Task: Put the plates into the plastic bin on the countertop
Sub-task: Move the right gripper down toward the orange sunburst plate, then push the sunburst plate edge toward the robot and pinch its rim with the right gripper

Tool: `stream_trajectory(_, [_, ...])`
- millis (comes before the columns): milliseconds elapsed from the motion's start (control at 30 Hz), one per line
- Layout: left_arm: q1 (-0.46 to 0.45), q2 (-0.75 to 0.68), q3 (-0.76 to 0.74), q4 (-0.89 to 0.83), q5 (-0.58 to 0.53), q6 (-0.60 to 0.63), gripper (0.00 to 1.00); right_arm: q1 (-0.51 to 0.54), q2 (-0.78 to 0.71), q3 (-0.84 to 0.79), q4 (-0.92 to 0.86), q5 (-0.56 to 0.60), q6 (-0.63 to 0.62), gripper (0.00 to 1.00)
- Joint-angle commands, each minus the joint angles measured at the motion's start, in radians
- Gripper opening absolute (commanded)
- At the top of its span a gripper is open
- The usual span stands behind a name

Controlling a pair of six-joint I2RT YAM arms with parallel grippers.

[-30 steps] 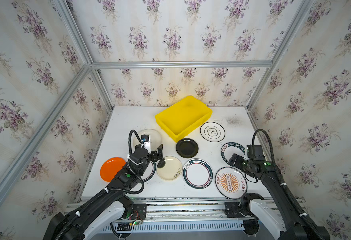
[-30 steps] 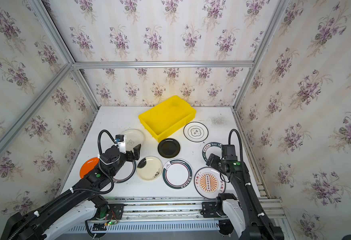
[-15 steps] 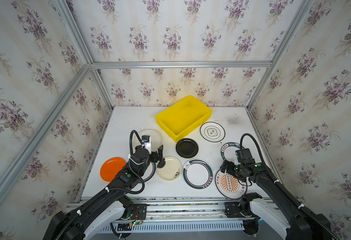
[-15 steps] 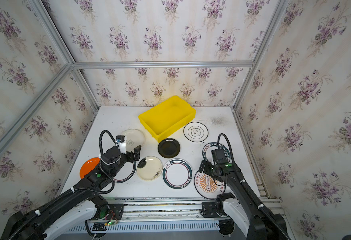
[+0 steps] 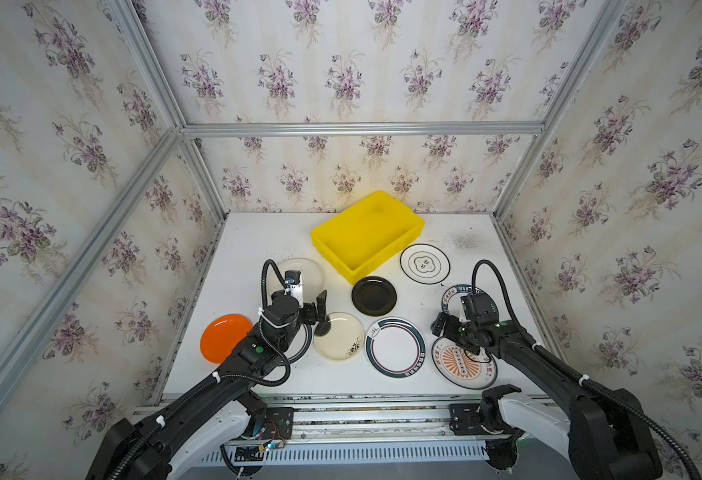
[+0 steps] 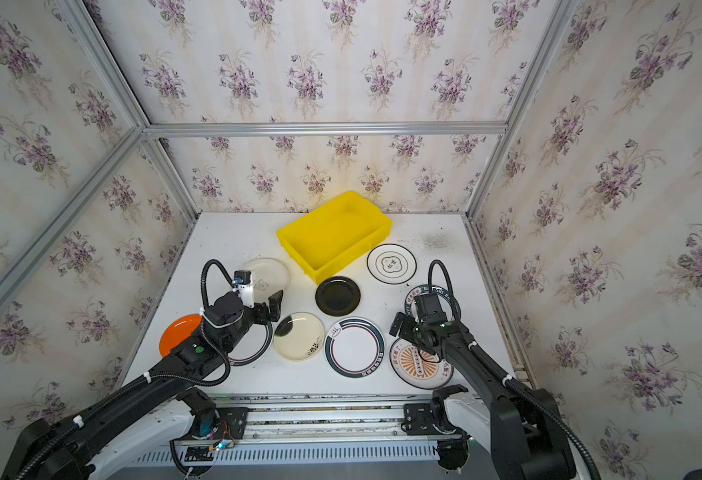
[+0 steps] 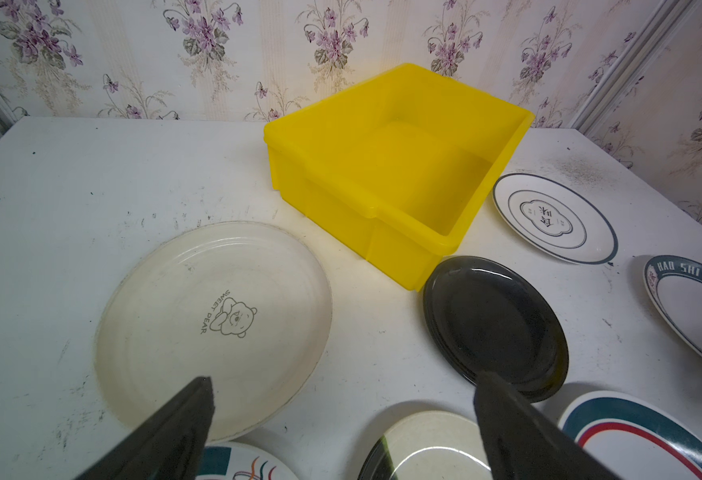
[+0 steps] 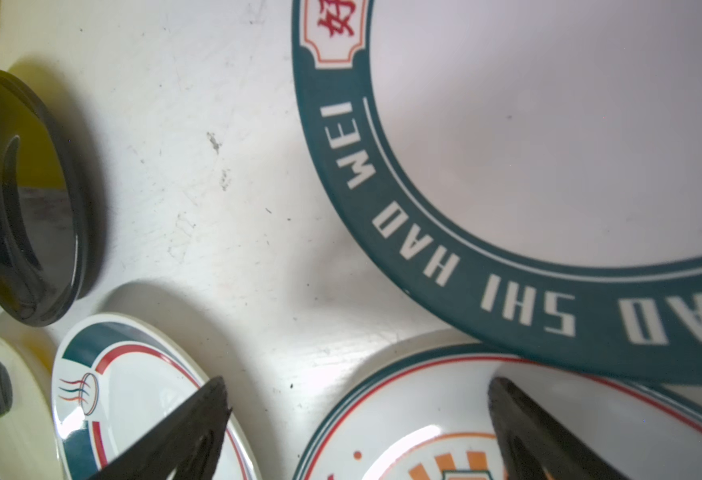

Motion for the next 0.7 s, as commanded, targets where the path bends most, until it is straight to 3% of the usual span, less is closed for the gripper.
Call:
stream_trajectory(0, [0.001, 0.004, 0.012, 0.005, 0.002, -0.008, 1.00, 0.004, 0.028, 0.000, 0.035, 0.021, 0.035, 1.00])
stream_trajectory(433, [0.001, 0.016, 0.015, -0.003, -0.012, -0.005, 1.00, 0.022, 0.170, 0.058, 0.127, 0.040, 0.037, 1.00])
stream_trajectory(667, [0.001, 0.018, 0.018, -0.006, -0.011, -0.004, 1.00, 0.028, 0.072, 0.081, 0.076, 0.090, 0.055, 1.00])
